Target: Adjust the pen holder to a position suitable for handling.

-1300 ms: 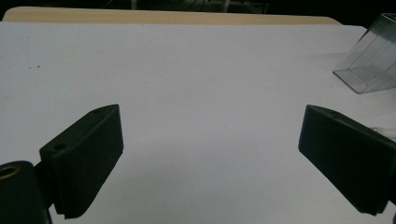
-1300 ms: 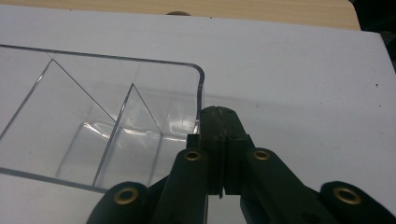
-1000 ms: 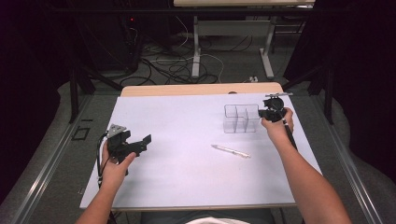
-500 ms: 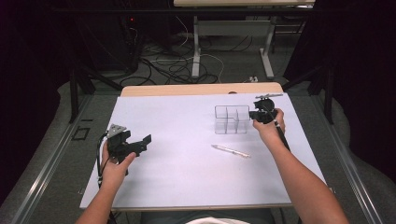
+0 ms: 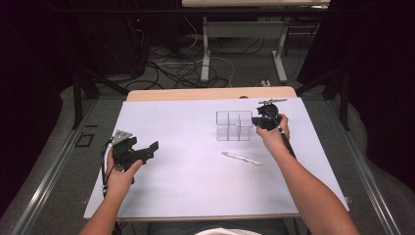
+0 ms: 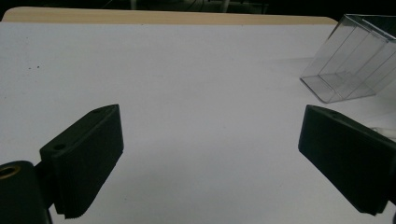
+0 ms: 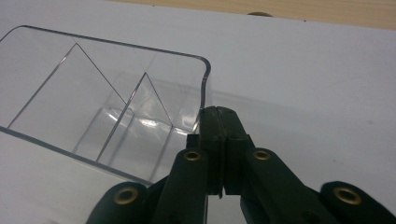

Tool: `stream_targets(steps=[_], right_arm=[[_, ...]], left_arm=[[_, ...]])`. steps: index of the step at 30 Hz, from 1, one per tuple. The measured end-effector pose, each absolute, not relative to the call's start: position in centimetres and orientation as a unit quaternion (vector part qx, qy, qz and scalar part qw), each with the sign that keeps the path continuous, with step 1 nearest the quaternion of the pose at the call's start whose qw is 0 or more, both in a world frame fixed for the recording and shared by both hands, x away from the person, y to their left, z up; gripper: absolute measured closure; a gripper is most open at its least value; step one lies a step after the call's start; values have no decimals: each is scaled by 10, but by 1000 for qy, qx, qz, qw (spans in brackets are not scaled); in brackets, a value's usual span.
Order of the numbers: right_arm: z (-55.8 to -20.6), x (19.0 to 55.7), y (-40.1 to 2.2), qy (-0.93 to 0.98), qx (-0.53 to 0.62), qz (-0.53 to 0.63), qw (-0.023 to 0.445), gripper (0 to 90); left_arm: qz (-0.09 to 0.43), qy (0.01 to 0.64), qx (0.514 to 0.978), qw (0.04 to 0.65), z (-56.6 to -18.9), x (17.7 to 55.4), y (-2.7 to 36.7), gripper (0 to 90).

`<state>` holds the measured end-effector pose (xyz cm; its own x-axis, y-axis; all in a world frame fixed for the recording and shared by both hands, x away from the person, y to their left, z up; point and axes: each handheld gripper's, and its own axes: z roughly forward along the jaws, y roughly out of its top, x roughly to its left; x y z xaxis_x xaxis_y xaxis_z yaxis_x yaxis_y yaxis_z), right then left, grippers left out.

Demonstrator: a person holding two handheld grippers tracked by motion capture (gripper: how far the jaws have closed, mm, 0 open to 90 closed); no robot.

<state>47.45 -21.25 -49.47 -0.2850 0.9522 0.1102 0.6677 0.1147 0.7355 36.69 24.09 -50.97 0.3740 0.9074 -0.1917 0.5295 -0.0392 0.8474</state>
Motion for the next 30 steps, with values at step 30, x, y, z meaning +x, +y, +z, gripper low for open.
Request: stream_targets(steps=[30], right_arm=[[-500, 478, -153, 733, 534, 381, 182, 897]], left_arm=[[203, 521, 688, 462, -510, 367, 241, 67]])
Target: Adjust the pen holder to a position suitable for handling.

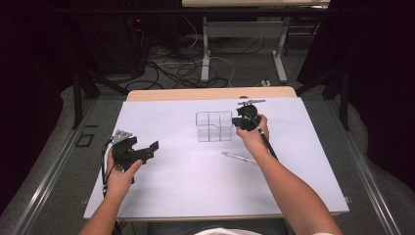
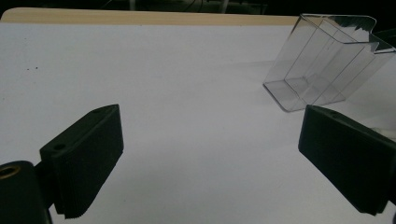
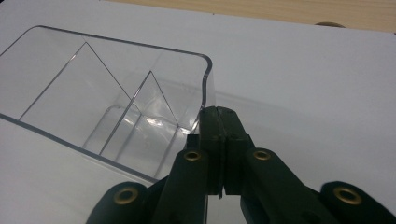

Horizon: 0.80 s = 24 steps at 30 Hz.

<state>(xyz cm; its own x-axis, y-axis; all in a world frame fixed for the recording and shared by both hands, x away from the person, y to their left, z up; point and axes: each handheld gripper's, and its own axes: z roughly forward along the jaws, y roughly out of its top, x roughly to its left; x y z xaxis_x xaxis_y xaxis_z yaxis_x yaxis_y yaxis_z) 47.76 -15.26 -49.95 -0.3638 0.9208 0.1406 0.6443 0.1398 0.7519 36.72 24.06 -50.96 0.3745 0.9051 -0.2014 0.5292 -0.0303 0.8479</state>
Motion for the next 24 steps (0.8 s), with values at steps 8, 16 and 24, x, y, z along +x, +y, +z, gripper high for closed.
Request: stream_targets(steps=[8, 16, 24], right_arm=[[-500, 477, -148, 735, 531, 382, 179, 893], [-499, 478, -150, 732, 532, 387, 178, 860], [-490, 475, -158, 731, 523, 399, 183, 810]], left_arm=[[203, 521, 688, 462, -510, 367, 241, 66], [203, 521, 689, 462, -510, 367, 241, 67], [204, 520, 689, 461, -510, 368, 242, 66]])
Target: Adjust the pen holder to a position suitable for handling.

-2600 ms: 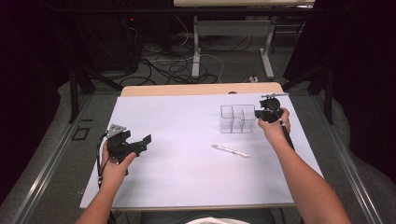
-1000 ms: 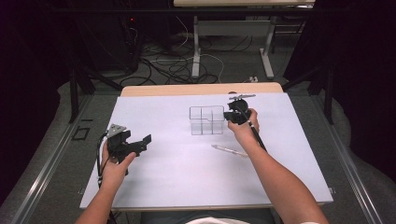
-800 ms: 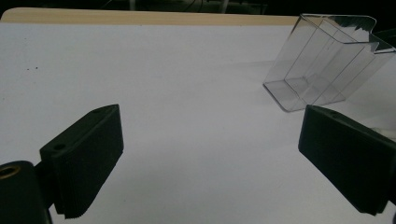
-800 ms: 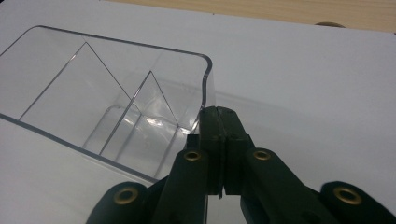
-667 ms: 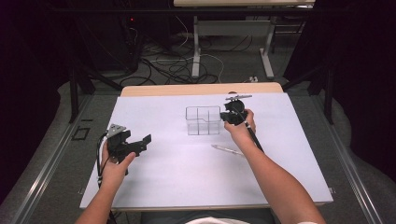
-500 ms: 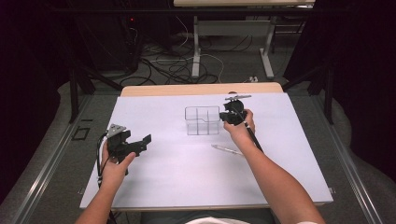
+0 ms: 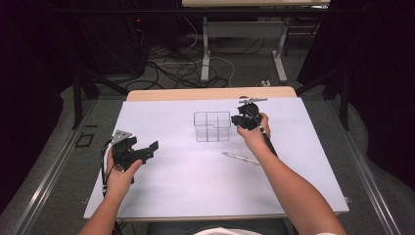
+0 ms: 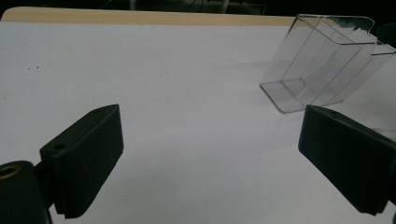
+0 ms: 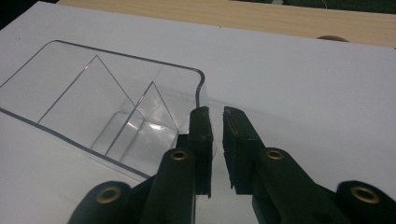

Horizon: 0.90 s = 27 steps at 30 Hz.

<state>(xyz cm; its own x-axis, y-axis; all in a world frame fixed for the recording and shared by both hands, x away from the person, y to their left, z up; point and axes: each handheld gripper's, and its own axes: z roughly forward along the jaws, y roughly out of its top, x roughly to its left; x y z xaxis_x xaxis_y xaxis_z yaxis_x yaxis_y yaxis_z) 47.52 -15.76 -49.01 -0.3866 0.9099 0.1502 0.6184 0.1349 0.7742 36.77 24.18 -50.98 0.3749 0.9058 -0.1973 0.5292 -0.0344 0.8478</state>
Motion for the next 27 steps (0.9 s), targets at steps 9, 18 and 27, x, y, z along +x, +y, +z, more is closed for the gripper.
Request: stream_targets(steps=[9, 18, 27], right_arm=[[-476, 468, -165, 733, 506, 416, 184, 727], [-468, 462, -173, 745, 487, 422, 173, 644], [-462, 456, -178, 758, 456, 433, 172, 530]], left_arm=[[205, 521, 689, 460, -509, 367, 243, 66], [206, 521, 689, 460, -509, 367, 242, 67], [205, 523, 687, 461, -509, 366, 243, 67]])
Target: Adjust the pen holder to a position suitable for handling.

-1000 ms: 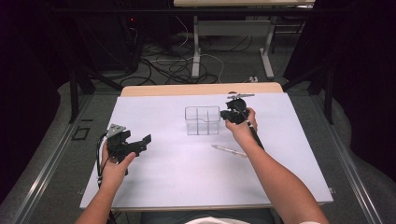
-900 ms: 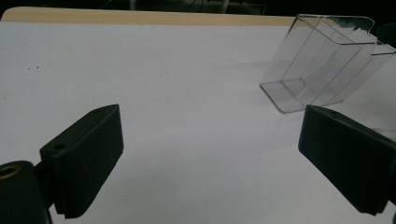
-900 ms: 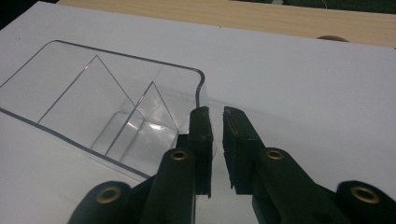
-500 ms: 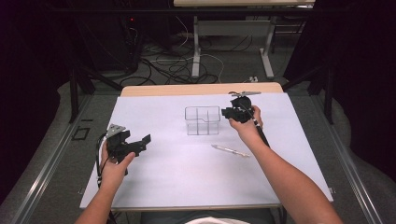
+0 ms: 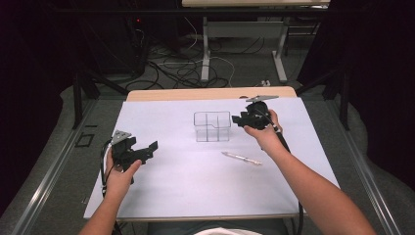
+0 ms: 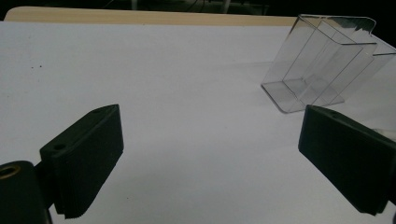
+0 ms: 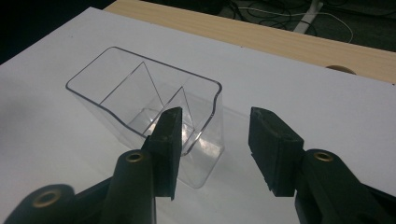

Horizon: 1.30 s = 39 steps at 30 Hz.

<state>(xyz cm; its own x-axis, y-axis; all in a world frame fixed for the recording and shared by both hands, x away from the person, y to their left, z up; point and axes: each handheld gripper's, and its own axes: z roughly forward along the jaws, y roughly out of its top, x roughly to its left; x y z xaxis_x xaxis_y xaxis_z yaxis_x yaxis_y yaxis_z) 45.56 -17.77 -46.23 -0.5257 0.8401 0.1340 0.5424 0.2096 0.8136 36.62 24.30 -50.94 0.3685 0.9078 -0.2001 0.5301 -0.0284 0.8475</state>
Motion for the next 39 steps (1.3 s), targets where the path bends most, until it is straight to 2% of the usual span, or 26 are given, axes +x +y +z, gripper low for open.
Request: stream_targets(steps=[13, 15, 20, 22, 27, 39], right_arm=[[-454, 444, -180, 770, 430, 437, 174, 380], [-452, 442, -180, 771, 431, 437, 170, 311], [-451, 439, -181, 779, 423, 428, 176, 247], [-450, 438, -181, 789, 413, 418, 180, 193], [-450, 436, -181, 802, 397, 409, 180, 148], [-450, 432, -181, 842, 353, 363, 189, 103]], left_arm=[[203, 525, 686, 460, -509, 365, 244, 69], [205, 524, 687, 460, -509, 365, 244, 70], [205, 524, 687, 460, -509, 365, 244, 70], [205, 523, 687, 460, -509, 365, 244, 70], [206, 523, 687, 461, -510, 365, 244, 70], [206, 521, 689, 460, -510, 365, 243, 70]])
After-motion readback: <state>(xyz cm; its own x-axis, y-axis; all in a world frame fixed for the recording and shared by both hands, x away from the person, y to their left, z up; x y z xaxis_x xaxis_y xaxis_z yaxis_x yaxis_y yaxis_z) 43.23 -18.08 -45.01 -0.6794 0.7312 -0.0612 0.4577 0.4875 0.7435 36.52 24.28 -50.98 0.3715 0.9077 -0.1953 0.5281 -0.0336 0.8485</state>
